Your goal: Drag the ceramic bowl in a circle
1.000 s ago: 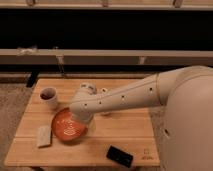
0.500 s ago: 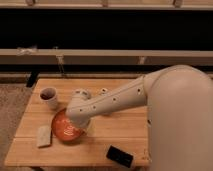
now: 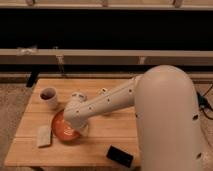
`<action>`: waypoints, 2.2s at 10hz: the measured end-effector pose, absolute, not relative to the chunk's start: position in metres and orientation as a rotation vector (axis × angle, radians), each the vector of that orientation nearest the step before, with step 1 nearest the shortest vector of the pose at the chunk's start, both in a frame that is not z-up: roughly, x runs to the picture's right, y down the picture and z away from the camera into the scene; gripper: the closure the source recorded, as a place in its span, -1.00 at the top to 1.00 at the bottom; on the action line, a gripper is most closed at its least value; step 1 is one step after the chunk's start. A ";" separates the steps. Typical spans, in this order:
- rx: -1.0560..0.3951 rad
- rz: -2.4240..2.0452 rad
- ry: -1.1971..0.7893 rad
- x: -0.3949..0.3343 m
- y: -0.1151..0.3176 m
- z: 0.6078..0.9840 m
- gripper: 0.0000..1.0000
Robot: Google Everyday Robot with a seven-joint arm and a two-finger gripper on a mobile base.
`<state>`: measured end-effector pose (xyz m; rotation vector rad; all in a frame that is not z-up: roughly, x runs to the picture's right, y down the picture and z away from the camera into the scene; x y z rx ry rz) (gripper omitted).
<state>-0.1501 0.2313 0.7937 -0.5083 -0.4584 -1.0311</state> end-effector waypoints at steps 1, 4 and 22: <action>-0.512 -1.021 -0.454 -0.148 0.231 0.793 -0.33; -0.521 -0.965 -0.423 -0.128 0.229 0.789 -0.93; -0.563 -1.092 -0.589 -0.146 0.290 0.688 -1.00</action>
